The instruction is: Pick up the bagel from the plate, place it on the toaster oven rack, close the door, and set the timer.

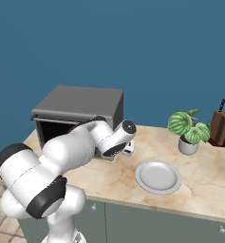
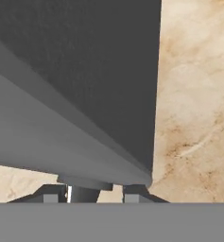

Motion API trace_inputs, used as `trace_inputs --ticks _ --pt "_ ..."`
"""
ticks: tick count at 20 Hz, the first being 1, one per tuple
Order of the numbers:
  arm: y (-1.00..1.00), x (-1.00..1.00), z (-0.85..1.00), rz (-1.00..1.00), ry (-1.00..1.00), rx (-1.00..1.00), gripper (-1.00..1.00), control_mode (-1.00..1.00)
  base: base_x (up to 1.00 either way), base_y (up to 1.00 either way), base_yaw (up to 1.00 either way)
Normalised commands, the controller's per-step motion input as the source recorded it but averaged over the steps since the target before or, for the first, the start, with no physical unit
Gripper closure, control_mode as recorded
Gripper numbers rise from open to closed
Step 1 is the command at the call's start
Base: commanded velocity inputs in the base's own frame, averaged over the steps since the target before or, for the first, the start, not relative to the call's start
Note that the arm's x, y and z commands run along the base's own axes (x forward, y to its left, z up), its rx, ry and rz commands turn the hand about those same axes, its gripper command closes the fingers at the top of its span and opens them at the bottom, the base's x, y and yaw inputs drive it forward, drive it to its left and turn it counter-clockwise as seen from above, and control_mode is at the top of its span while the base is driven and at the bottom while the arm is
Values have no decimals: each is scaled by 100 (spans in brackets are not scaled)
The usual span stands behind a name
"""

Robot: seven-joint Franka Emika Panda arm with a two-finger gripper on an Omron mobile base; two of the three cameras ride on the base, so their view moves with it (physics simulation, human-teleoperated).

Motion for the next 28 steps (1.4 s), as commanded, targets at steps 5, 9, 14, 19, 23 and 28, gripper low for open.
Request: trace_inputs --ticks 5,9,14,19,23,28 --pt "-29 29 0 0 0 10 100 -100 0 0 0" --pt "-39 29 -2 0 1 14 100 -100 0 0 0" --pt "-52 30 -10 1 5 25 100 -100 0 0 0" --pt "-61 28 -14 5 6 35 100 -100 0 0 0" --pt "-60 13 -13 7 2 35 100 -100 0 0 0" --pt "-60 0 -14 9 0 33 100 -100 0 0 0"
